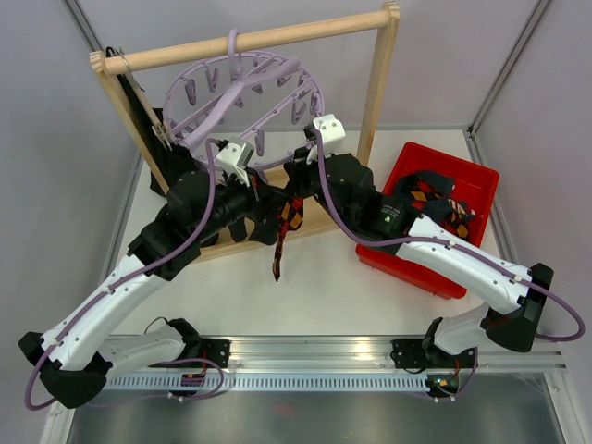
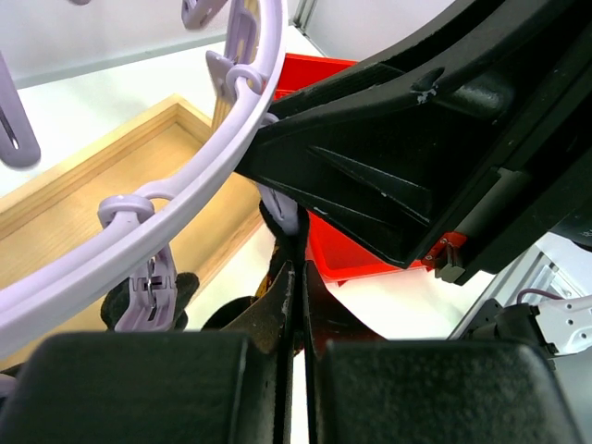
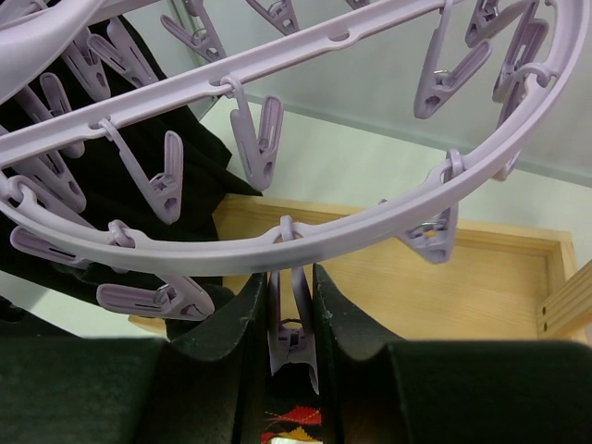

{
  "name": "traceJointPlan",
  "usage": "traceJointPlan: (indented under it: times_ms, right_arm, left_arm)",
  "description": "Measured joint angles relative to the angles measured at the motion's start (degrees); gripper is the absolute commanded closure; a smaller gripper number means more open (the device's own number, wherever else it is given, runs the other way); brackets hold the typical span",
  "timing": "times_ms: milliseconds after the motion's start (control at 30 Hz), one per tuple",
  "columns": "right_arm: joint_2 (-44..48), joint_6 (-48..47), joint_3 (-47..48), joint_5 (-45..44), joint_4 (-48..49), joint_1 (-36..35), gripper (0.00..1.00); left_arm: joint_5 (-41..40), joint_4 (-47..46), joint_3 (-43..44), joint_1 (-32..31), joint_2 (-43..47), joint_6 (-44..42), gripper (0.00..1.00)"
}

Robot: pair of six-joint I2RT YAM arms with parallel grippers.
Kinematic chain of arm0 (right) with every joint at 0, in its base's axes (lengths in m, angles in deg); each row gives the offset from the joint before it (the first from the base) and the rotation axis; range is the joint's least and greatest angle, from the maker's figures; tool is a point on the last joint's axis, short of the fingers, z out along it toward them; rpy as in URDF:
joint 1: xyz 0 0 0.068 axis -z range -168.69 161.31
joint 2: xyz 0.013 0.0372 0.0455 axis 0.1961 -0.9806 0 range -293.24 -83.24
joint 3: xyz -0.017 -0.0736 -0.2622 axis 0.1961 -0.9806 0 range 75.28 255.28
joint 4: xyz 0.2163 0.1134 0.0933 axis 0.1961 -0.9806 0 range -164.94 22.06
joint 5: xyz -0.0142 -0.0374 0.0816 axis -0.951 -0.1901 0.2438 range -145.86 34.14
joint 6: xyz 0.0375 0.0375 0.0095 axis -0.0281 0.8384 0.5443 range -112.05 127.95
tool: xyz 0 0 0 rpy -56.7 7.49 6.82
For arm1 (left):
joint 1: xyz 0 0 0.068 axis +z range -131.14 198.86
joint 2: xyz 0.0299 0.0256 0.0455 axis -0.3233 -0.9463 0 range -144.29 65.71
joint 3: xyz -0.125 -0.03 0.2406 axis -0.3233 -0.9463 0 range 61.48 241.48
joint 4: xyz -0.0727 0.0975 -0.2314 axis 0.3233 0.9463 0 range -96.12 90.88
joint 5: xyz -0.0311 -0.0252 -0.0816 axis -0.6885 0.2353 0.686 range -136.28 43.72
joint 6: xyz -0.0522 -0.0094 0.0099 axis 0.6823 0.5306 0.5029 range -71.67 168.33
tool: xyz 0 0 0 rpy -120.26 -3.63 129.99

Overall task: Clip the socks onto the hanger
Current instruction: Clamp the sock onto the hanger.

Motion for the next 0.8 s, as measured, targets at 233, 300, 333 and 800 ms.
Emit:
traceJointPlan:
  times_ms: [233,300,333,800]
  right_arm:
    - [0.0,-0.2,0.0,-0.3,0.0,0.0,0.49]
    - [0.0,-0.1,0.0,-0.3,-0.1,-0.1,0.41]
    - [0.0,0.0,0.0,-0.2,-0.2,-0.1,0.36]
    - [5.1,2.0,-0.2,-1.5,-4.2,-0.1,0.18]
  left_arm:
    - [-0.7,0.0,0.0,0.0,0.0,0.2,0.98]
    - [-1.0,0.0,0.0,0.0,0.0,0.2,0.98]
    - [-1.1,0.0,0.0,0.0,0.0,0.3,0.98]
    - [-9.2,1.4,-0.2,0.0,2.7,2.4,0.98]
